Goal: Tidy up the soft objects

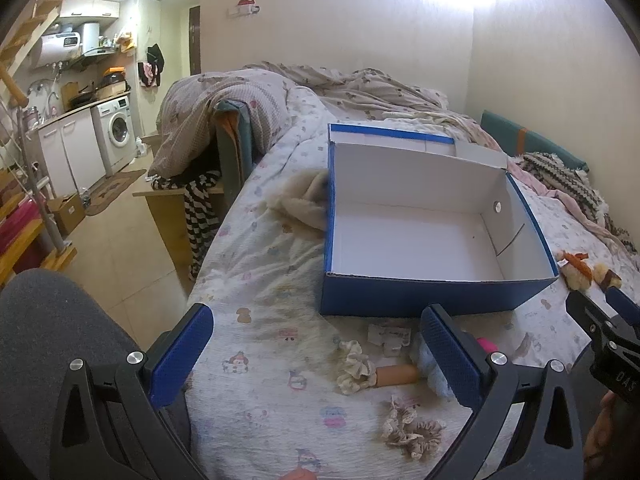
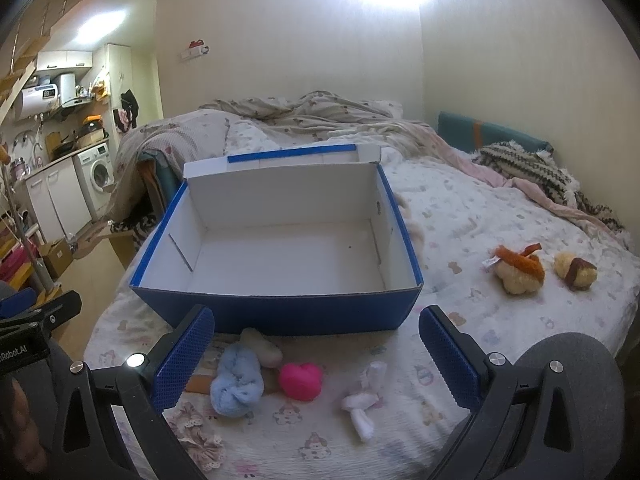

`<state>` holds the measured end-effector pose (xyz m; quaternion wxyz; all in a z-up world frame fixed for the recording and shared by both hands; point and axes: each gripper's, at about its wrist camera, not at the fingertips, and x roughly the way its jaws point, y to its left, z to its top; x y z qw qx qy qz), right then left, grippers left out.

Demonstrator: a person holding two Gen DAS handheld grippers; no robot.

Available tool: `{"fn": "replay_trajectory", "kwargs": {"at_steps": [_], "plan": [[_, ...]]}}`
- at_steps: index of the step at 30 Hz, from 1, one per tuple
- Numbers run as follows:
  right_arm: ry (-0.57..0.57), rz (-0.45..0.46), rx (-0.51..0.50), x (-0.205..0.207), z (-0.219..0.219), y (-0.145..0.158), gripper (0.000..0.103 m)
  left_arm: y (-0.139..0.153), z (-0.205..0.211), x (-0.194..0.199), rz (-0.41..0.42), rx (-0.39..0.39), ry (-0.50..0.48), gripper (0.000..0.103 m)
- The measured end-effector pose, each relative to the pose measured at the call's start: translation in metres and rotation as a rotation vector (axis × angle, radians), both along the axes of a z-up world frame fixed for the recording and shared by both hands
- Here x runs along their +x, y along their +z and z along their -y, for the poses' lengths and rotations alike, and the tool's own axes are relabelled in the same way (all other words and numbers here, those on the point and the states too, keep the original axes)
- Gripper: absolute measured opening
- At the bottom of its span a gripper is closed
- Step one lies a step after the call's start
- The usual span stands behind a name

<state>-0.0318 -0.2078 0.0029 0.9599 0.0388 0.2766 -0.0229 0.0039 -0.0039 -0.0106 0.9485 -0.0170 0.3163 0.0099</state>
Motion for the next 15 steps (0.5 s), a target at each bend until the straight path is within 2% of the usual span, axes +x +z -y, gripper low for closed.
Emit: {"fn": "replay_trajectory", "kwargs": {"at_steps": [15], "plan": [[-0.005,0.001,0.002,0.0013,0.0011,-0.0005,0.103,0.0002,-0.0001,-0.0001,-0.003,0.006,-0.006,0.103]]}}
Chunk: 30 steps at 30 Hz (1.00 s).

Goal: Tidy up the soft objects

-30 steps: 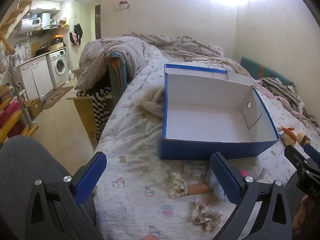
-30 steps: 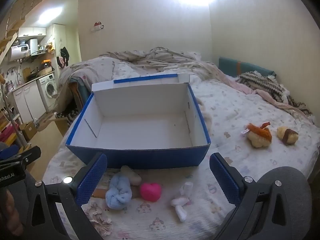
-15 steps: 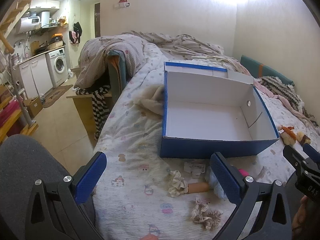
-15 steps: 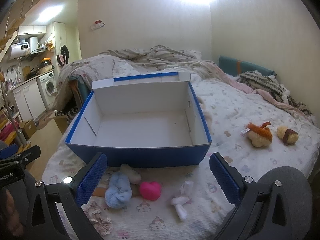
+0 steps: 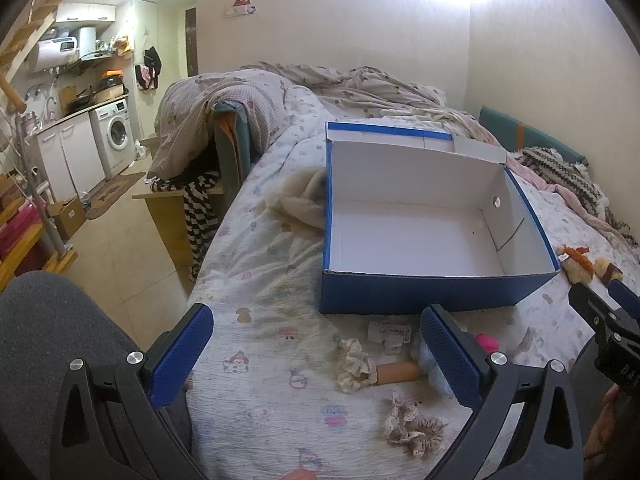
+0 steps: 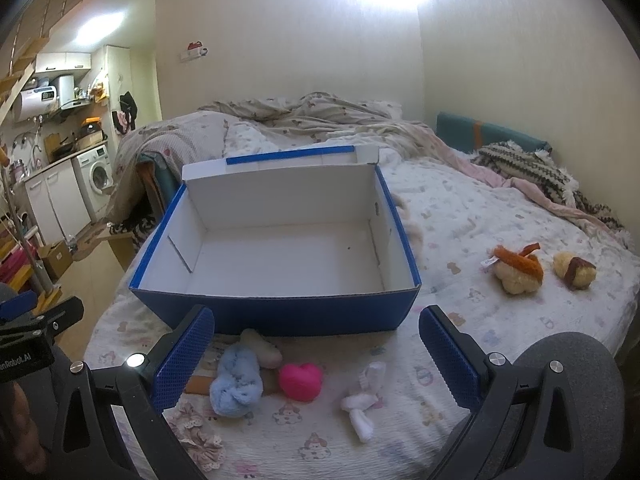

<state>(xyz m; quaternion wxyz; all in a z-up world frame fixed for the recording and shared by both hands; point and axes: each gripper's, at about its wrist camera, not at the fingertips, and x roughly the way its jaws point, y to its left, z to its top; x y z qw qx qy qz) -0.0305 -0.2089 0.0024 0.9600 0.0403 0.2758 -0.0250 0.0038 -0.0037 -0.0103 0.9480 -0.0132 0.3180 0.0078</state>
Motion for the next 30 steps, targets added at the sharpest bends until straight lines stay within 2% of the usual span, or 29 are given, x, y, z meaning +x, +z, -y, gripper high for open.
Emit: {"fn": "replay_trajectory", "kwargs": {"at_steps": [8,30], "plan": [[-0.004,-0.002,0.004,0.0001,0.0019,0.0,0.103,0.0012,0.0045,-0.0033,0.01,0.026,-0.018,0.103],[-0.003,-0.001,0.004,-0.0001,0.0026,-0.0001,0.103,0.0028,0.0034,-0.0037,0.008,0.024,-0.014,0.103]]}}
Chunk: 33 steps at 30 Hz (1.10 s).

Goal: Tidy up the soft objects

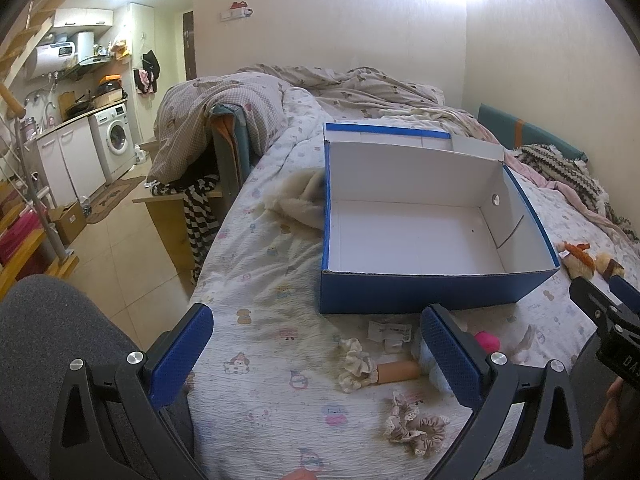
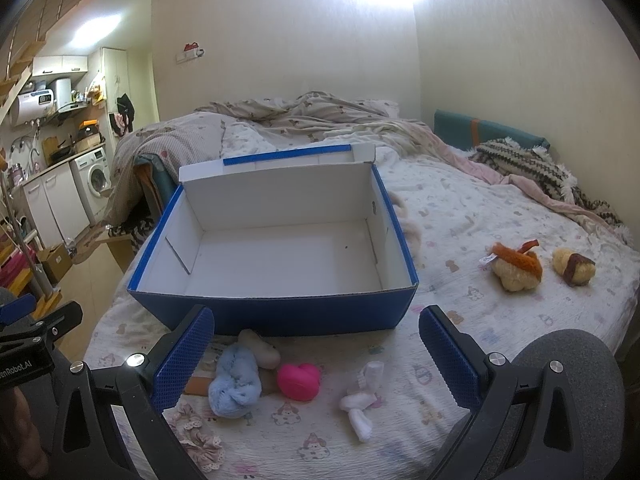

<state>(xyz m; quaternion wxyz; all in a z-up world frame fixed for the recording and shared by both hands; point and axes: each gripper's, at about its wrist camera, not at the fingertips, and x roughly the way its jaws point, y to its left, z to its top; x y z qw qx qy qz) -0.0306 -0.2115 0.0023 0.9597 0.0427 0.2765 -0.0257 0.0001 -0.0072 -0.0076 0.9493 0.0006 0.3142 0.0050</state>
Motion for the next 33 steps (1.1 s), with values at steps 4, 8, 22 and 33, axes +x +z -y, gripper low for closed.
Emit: {"fn": "replay_trajectory", "kwargs": {"at_steps": [4,8,22,33], "plan": [[-0.001,0.001,0.002,0.0,0.0,0.0,0.103,0.0,0.001,0.0,0.0,0.001,-0.001,0.103],[-0.001,0.001,0.002,0.0,0.001,0.0,0.103,0.0,-0.001,0.0,-0.003,-0.002,0.003,0.103],[-0.011,0.002,0.013,0.0,0.004,0.001,0.103,-0.001,-0.004,0.002,-0.014,-0.011,0.01,0.103],[-0.008,-0.031,0.081,0.019,0.022,0.019,0.103,0.01,0.0,0.02,-0.089,-0.055,-0.019,0.103]]}}
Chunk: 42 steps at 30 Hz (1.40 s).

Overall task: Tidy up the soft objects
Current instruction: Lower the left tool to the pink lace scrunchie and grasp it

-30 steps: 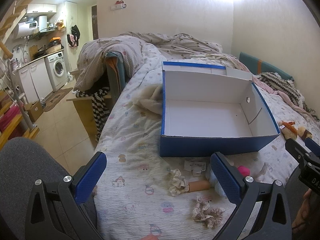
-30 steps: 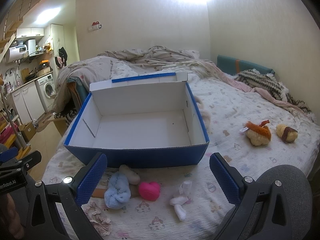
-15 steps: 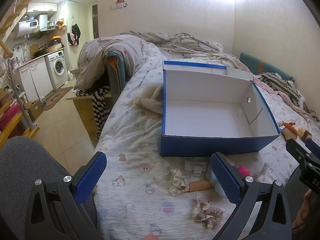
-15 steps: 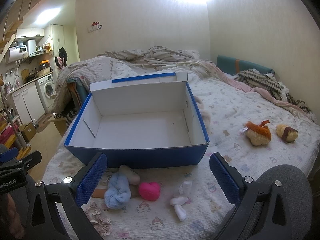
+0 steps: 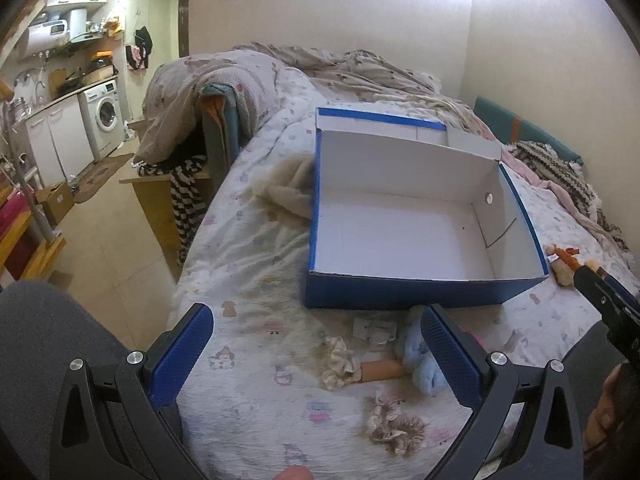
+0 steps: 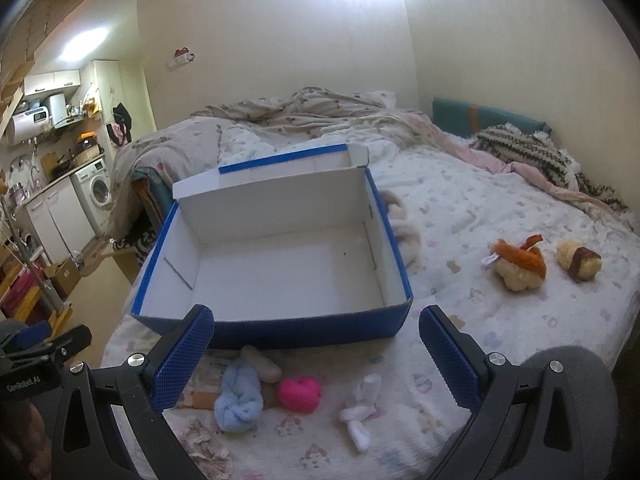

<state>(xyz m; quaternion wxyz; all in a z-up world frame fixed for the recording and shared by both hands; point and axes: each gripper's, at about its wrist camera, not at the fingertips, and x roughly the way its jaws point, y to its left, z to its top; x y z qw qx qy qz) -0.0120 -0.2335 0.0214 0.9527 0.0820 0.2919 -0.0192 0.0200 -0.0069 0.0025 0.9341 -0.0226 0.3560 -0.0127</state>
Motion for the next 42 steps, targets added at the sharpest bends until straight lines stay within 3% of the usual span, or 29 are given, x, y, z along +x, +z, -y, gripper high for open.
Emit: {"fn": "replay_trajectory", "kwargs": {"at_steps": [4,7,9,13,16,24,33,37,42], "plan": [[0.01,-0.02,0.047,0.01,0.01,0.006,0.103,0.003,0.01,0.011,-0.04,0.029,-0.016,0.103],[0.016,-0.038,0.01,0.016,0.012,0.003,0.103,0.002,0.014,0.021,-0.086,0.044,-0.024,0.103],[0.024,-0.062,-0.018,0.019,0.011,-0.004,0.103,-0.006,0.013,0.031,-0.178,0.014,-0.014,0.103],[0.065,-0.177,0.058,0.027,0.013,-0.028,0.103,-0.026,0.007,0.041,-0.33,-0.098,0.011,0.103],[0.065,-0.263,0.087,0.033,0.011,-0.045,0.103,-0.043,0.011,0.045,-0.403,-0.082,0.032,0.103],[0.008,-0.371,0.183,0.039,0.018,-0.077,0.103,-0.074,0.02,0.051,-0.54,-0.054,0.025,0.103],[-0.067,-0.419,0.252,0.04,0.036,-0.087,0.103,-0.104,0.026,0.058,-0.678,-0.058,-0.001,0.102],[-0.057,-0.415,0.228,0.042,0.032,-0.087,0.103,-0.118,0.025,0.058,-0.733,-0.103,-0.004,0.087],[-0.056,-0.42,0.214,0.042,0.03,-0.088,0.103,-0.134,0.048,0.054,-0.79,-0.098,-0.088,0.084]]}}
